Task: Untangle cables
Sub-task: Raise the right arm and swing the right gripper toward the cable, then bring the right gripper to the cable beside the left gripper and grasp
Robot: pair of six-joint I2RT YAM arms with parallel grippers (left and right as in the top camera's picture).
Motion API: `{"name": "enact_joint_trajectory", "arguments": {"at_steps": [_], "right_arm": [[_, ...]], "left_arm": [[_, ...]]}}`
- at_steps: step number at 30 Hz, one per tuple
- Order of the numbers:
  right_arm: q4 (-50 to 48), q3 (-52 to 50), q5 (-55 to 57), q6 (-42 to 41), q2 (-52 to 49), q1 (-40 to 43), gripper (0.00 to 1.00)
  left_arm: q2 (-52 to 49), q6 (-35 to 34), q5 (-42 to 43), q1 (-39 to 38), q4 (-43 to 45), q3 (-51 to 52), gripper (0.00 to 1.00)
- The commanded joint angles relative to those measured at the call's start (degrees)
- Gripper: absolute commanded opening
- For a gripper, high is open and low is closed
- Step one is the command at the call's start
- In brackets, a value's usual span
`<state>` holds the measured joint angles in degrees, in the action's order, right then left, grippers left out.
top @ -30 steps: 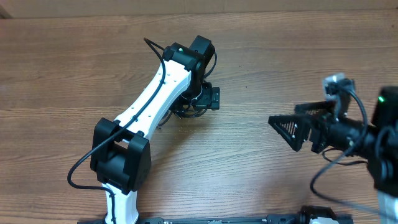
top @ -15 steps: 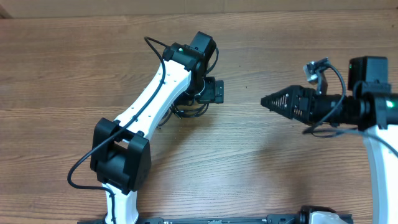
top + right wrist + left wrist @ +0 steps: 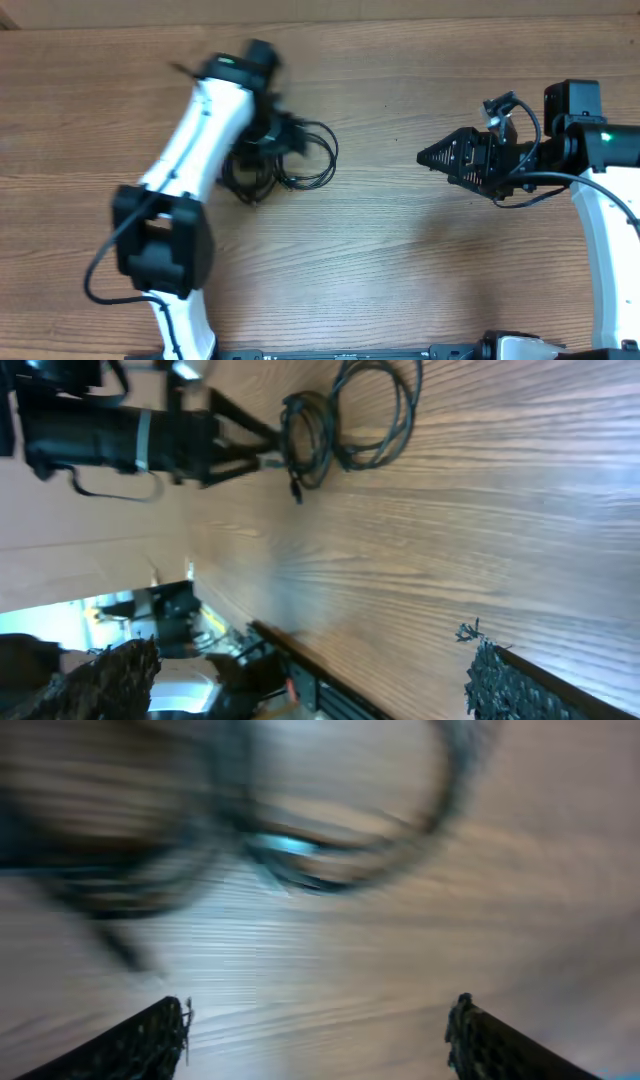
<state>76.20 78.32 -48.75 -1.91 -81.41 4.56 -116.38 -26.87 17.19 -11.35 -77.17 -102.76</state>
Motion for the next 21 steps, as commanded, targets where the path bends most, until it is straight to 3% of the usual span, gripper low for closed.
{"name": "enact_joint_trajectory", "arguments": {"at_steps": [1, 4, 11, 14, 21], "right_arm": [[-2.1, 0.4, 6.6, -4.7, 0.0, -3.4, 1.0], [-6.0, 0.4, 18.7, -14.7, 0.0, -8.9, 1.0], [-13.3, 0.6, 34.2, -26.1, -1.3, -22.1, 1.0], [-13.6, 1.9, 34.6, -27.9, -3.9, -24.5, 0.93], [-2.8, 14.4, 37.0, -26.3, -15.9, -27.4, 0.94]], "left_arm": [[1.7, 0.9, 0.7, 5.3, -1.9, -1.2, 0.89], [1.7, 3.8, 0.5, 7.5, -3.2, -1.2, 0.93], [1.7, 3.5, -6.6, 7.5, -4.3, -1.2, 1.0], [1.7, 1.3, -9.1, 7.3, -4.3, -1.2, 1.0], [1.7, 0.9, -9.5, 7.2, -4.2, -1.2, 1.0]]}}
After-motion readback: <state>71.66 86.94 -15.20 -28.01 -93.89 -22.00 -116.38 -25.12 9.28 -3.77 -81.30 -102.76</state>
